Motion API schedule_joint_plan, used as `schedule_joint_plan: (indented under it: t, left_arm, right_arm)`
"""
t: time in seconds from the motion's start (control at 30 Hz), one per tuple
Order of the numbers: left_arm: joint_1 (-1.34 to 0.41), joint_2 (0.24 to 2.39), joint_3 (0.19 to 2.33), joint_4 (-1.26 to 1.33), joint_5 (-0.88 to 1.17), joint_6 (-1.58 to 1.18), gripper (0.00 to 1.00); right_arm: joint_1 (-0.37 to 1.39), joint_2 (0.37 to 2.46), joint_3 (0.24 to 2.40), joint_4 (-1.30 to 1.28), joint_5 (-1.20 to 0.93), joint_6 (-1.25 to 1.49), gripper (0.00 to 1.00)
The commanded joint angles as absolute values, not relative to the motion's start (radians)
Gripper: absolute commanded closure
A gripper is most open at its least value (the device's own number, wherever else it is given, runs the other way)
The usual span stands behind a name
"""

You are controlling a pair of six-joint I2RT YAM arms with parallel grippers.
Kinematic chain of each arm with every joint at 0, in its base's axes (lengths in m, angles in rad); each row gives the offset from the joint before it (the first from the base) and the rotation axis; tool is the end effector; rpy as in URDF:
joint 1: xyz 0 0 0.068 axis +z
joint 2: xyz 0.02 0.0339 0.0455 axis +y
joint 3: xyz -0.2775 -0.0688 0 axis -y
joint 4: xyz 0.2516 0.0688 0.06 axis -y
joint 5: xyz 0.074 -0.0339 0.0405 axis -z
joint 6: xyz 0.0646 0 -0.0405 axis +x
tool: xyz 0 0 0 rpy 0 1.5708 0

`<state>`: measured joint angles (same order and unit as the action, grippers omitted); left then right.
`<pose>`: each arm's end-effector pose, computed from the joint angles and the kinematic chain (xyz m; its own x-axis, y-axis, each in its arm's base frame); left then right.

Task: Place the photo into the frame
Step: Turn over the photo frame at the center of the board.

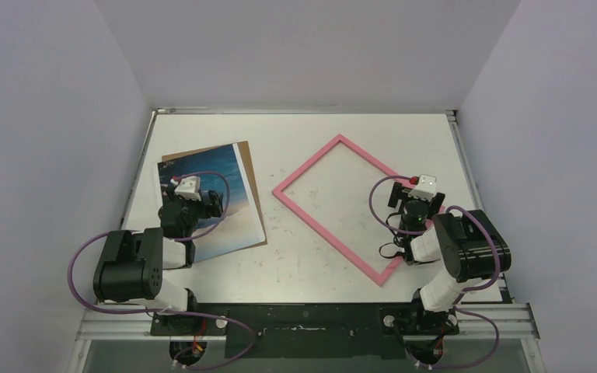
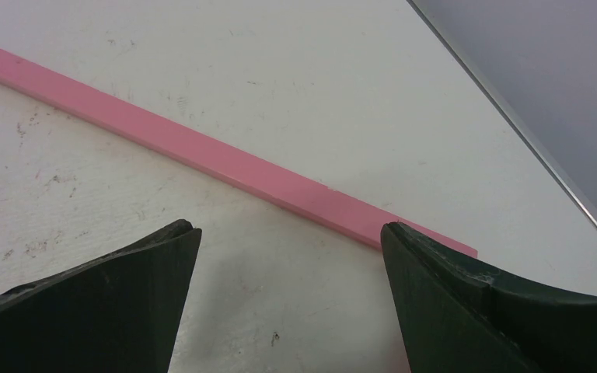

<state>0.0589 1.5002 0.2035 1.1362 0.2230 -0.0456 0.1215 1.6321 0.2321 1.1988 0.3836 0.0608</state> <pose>0.2619 0.0011 0.1424 -0.1667 -0.0544 -0.9845 0.1531 0.9849 -0.0803 0.2710 0.0087 0.1260 -0.1827 0.0345 -0.9826 0.2632 0.9646 -0.0151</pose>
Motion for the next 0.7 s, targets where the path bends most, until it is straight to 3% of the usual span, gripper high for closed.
schedule_joint_plan:
  t: [0.0,0.43,0.53,0.67]
  left_arm:
    - [0.053,1.477,0.23,1.167,0.221,-0.041,0.04]
    - [0.074,1.439,0.242,1.122,0.22,-0.071,0.04]
    - [0.129,1.362,0.35,0.89,0.231,-0.132,0.04]
    - [0.207,1.311,0.521,0.616,0.347,-0.157,0.04]
  right_arm:
    - [0.12,1.615,0.245,1.234,0.364,0.074,0.1]
    - [0.13,1.587,0.232,1.236,0.429,0.083,0.1]
    - [0.133,1.554,0.23,1.218,0.422,0.075,0.1]
    - [0.144,1.407,0.374,0.852,0.515,0.132,0.1]
